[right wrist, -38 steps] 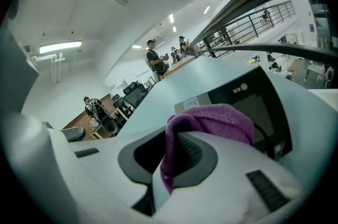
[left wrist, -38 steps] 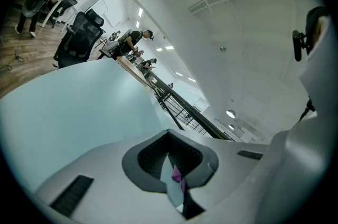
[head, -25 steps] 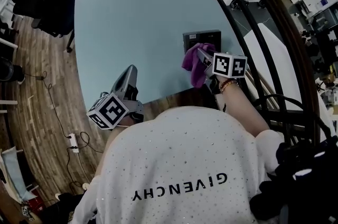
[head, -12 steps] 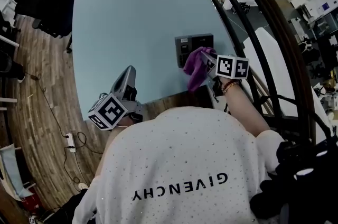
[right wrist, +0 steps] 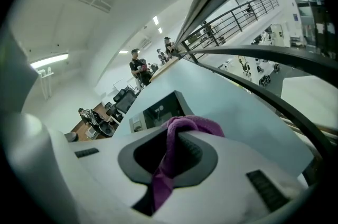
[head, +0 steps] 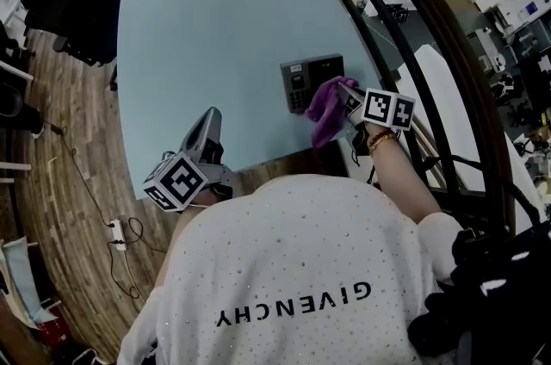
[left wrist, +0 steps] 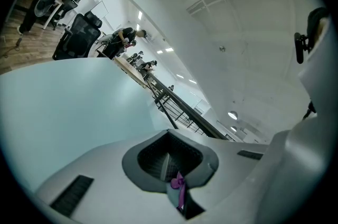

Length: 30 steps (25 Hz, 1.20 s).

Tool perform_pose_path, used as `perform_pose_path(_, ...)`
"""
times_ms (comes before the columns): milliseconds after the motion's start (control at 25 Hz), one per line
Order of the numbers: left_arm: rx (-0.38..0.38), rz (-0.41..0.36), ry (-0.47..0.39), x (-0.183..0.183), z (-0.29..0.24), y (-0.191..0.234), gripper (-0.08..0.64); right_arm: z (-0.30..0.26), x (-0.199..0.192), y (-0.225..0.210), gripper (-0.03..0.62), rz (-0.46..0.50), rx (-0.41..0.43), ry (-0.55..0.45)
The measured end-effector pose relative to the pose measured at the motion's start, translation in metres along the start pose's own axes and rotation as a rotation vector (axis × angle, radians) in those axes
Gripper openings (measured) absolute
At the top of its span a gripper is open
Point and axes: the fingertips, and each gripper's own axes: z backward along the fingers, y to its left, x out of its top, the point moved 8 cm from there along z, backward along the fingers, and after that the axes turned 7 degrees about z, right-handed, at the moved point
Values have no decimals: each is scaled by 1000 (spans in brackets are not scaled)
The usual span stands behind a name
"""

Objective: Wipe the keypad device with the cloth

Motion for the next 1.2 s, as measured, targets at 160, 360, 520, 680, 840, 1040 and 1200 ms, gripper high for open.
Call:
perform_pose_path(160, 2, 3, 1, -1, 1, 1, 3, 1, 0, -6, 26, -18, -6, -12)
perform_pose_path(360, 9, 2, 3, -1, 0, 1, 3, 2, 1, -13, 26, -62, 7, -24)
perform_pose_path(520, 13, -3, 3, 0, -2, 1, 3, -4, 5, 8, 25, -49, 154, 7)
perform_pose_path(680, 10, -5, 3, 0, -3, 1, 3, -16, 2, 43, 25, 61, 300, 47)
perform_pose_path(840, 12, -1, 0, -2, 0, 2, 3, -31, -15, 67, 25, 190, 353, 131)
perform_pose_path(1040, 20, 8, -1, -5, 5, 4, 3, -41, -31, 85, 26, 304, 363, 212)
perform_pose_path(1200, 30, 14, -3, -2, 11, 5, 3, -42, -32, 85, 26, 369, 308, 231)
